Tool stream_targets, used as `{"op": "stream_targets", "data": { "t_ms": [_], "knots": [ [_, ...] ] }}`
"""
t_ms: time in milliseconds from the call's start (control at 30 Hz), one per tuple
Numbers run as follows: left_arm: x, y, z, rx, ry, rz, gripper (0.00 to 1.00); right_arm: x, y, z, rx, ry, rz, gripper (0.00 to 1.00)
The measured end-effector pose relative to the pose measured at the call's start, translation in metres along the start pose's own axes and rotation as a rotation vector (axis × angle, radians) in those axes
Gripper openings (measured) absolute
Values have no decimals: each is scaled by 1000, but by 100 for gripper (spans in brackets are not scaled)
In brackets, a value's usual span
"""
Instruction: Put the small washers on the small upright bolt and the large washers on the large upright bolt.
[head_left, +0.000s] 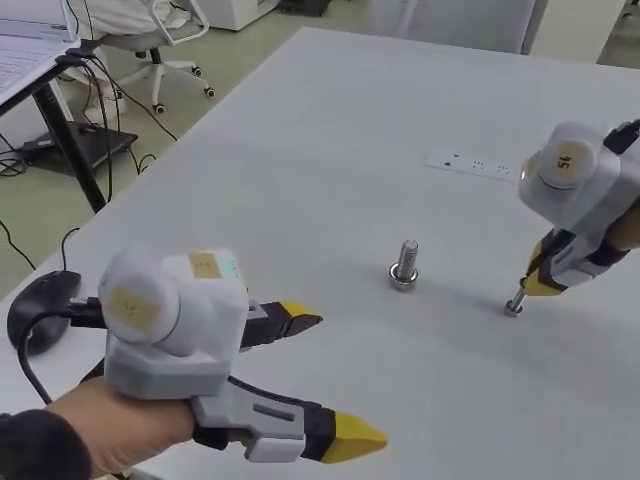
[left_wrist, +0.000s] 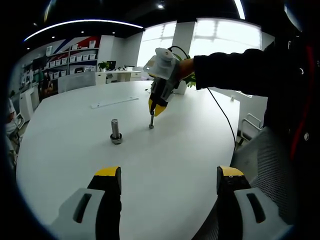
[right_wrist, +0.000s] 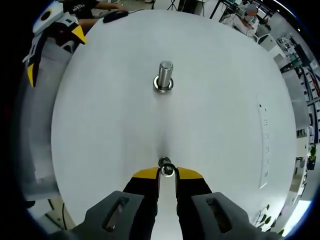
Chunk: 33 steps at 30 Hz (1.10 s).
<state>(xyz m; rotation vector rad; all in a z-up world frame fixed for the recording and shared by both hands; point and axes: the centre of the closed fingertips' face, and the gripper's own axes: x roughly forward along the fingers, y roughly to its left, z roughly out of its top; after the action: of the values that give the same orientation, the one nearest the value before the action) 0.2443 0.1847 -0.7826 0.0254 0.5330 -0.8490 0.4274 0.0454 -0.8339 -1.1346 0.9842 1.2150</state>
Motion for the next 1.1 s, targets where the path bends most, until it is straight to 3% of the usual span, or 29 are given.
{"op": "stream_targets", "data": {
  "t_ms": [567, 1100],
  "knots": [
    [0, 1, -4, -8, 14, 0, 78, 30, 6, -4, 20, 27, 44, 13],
    [1, 0, -5, -7, 19, -1, 78, 34, 8, -5, 35, 9, 37, 18]
  ]
}}
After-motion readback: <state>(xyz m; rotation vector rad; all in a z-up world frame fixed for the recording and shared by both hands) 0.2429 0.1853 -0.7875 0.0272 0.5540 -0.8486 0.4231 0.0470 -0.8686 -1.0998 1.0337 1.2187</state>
